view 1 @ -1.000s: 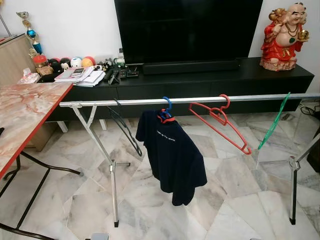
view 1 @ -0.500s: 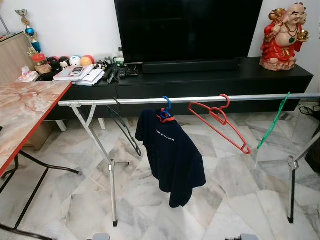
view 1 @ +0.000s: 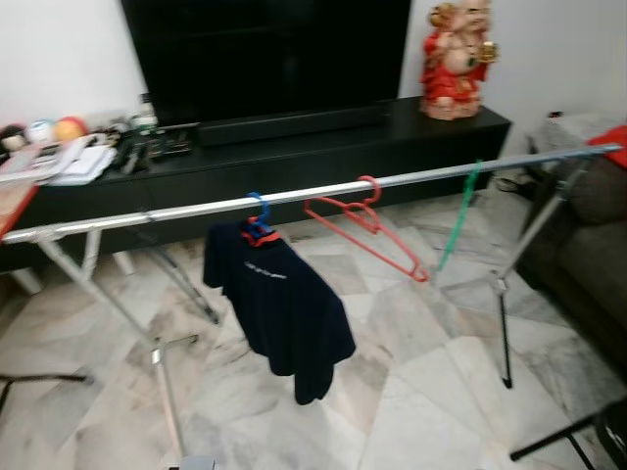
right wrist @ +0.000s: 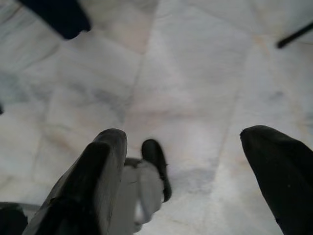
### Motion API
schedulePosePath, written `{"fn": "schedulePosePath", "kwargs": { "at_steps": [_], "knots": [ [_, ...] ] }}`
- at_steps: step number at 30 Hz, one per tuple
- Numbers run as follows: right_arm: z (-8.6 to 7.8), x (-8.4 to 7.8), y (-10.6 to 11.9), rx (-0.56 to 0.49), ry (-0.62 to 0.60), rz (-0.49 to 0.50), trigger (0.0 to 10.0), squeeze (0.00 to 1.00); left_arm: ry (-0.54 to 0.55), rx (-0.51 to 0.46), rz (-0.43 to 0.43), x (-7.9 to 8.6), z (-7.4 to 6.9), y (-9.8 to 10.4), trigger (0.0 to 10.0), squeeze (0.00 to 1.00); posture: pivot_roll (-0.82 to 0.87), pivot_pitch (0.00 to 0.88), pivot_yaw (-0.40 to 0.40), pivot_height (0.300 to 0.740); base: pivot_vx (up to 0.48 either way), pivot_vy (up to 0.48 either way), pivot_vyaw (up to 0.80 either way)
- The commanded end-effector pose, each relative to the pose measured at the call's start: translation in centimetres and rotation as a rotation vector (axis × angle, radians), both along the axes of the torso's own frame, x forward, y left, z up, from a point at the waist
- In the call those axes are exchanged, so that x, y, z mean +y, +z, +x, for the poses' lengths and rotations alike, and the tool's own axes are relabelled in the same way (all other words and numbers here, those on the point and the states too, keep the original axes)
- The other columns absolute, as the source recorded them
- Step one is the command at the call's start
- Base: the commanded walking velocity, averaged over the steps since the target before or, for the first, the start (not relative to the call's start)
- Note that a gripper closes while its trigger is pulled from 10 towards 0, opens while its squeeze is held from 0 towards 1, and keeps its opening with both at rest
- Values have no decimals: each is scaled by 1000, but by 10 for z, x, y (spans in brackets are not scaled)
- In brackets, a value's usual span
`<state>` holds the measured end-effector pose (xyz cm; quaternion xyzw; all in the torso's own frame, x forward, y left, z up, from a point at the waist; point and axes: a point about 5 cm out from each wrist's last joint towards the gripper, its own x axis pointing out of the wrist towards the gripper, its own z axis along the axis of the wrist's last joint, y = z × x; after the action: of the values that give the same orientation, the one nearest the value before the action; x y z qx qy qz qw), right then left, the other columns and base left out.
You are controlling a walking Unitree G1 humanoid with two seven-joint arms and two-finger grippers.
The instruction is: Hang hanger
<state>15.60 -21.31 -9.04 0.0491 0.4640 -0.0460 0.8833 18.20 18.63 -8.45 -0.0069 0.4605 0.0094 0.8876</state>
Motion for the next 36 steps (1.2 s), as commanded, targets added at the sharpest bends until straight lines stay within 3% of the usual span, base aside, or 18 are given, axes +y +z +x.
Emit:
{"fn": "schedulePosePath", "kwargs": {
  "at_steps": [1,36],
  "knots": [
    [-2,-2,-1,9,-7,-2,10000,0,3,12,7,2,-3,-1,10000,0,-35,16,30,740,0,0,-788],
    [2,-4,1,5,-6,-8,10000,0,10,19,-4,3,-7,-3,10000,0,-35,17,32,740,0,0,-788]
  ]
}}
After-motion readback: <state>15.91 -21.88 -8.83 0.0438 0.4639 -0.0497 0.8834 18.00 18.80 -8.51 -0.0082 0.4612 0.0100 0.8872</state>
